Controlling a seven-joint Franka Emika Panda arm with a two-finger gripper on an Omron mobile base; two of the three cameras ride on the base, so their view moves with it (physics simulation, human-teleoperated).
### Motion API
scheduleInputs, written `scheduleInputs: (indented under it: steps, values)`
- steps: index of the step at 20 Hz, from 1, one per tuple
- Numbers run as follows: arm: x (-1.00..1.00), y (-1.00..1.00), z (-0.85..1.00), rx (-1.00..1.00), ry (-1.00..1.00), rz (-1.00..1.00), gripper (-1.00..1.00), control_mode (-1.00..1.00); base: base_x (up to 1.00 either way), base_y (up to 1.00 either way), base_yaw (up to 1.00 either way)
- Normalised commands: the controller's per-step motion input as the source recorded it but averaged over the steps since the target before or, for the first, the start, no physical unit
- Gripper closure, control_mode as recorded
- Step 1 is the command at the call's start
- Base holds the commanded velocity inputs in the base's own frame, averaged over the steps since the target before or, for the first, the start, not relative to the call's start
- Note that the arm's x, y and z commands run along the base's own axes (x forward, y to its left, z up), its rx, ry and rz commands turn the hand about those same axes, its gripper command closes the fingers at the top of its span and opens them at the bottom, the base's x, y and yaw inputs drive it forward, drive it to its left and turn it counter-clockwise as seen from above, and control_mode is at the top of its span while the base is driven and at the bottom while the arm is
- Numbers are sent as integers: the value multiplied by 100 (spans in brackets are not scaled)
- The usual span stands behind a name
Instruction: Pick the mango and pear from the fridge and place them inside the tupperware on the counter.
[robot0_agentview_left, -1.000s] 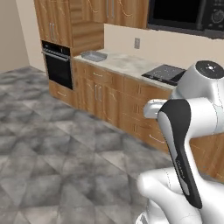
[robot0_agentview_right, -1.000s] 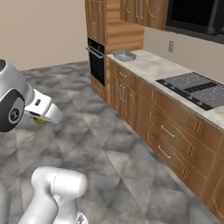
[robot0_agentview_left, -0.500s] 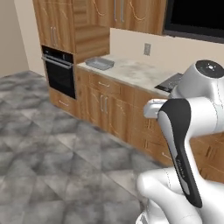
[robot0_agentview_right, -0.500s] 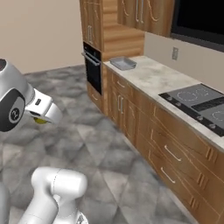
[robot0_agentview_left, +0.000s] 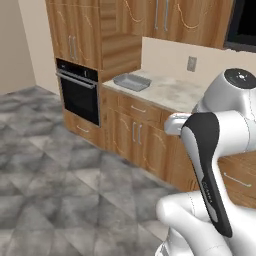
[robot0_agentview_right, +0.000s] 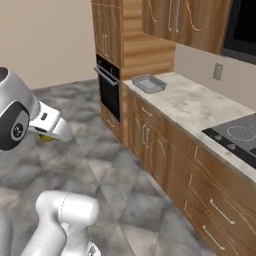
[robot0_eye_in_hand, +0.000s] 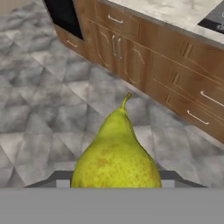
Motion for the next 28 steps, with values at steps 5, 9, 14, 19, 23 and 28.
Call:
scheduleInputs:
  steps: [5, 9, 14, 19, 23, 28]
  values:
    - [0, 0, 0, 0, 0, 0, 100, 100, 100, 55, -14]
    - [0, 0, 0, 0, 0, 0, 100, 100, 100, 59, -27]
    - [0, 0, 0, 0, 0, 0, 100, 100, 100, 50, -56]
    - [0, 0, 0, 0, 0, 0, 100, 100, 100, 38, -68]
    - [0, 0, 0, 0, 0, 0, 100, 100, 100, 45, -55]
    - [0, 0, 0, 0, 0, 0, 100, 100, 99, 56, -38]
